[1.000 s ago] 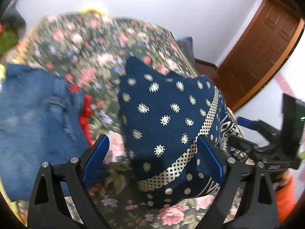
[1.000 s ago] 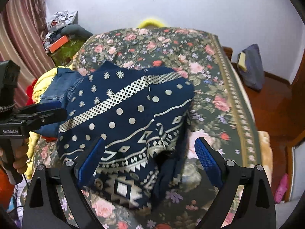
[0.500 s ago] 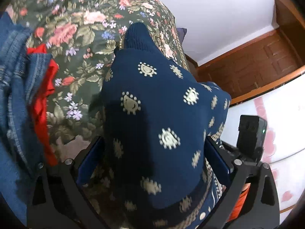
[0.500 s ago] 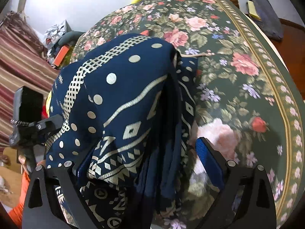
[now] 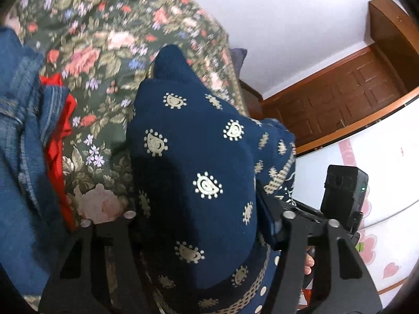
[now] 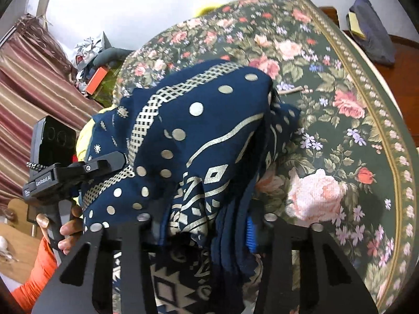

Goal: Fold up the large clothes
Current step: 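Lift the folded navy bundle with both tools and carry it toward the pile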

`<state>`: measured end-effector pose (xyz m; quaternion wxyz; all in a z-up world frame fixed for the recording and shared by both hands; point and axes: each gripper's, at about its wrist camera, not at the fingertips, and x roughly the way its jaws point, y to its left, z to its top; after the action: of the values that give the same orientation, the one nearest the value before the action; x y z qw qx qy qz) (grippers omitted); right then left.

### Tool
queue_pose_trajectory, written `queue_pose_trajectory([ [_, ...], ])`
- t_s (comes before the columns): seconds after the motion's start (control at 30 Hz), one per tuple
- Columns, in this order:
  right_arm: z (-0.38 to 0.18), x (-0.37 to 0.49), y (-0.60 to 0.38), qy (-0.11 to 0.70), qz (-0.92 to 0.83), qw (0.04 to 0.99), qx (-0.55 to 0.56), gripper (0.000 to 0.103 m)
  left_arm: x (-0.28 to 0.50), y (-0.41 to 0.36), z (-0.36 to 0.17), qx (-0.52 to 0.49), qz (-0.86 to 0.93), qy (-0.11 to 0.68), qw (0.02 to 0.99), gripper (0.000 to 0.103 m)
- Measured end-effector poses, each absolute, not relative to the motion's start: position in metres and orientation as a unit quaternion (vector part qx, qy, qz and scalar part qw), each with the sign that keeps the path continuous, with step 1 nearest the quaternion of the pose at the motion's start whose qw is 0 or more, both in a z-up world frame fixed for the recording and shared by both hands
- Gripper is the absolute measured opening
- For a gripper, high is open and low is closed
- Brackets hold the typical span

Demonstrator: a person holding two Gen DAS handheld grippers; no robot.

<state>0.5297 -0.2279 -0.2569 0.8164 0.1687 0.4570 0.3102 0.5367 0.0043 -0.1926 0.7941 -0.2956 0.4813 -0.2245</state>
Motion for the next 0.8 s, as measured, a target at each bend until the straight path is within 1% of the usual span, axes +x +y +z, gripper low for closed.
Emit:
queue_pose_trajectory([
  [0.1,-0.233,0.522,-0.223,0.442,0.318,0.821,0.171,0.037,0.521,0.012,-0.154,-0.283,-0.233,0.458,0.810,0.057],
  [0.17,-0.208,0.514,-0.215,0.423,0.328,0.828,0.169,0.037,0.508,0.020,-0.130,-0.273,-0.238,0.439,0.822,0.057],
  [0.3,-0.162,0.502,-0.189,0.388,0.344,0.842,0.150,0.037,0.482,0.054,-0.075,-0.268,-0.236,0.395,0.846,0.057],
  [0.43,-0.130,0.492,-0.146,0.362,0.360,0.849,0.135,0.037,0.462,0.098,-0.046,-0.279,-0.219,0.372,0.858,0.057],
  [0.6,-0.128,0.499,-0.083,0.360,0.388,0.839,0.126,0.037,0.446,0.158,-0.035,-0.282,-0.185,0.371,0.866,0.058],
  [0.7,-0.142,0.508,-0.046,0.374,0.404,0.824,0.131,0.037,0.448,0.190,-0.046,-0.284,-0.161,0.384,0.863,0.058],
  [0.8,-0.166,0.518,-0.014,0.399,0.414,0.807,0.134,0.037,0.453,0.221,-0.073,-0.292,-0.135,0.409,0.854,0.058],
])
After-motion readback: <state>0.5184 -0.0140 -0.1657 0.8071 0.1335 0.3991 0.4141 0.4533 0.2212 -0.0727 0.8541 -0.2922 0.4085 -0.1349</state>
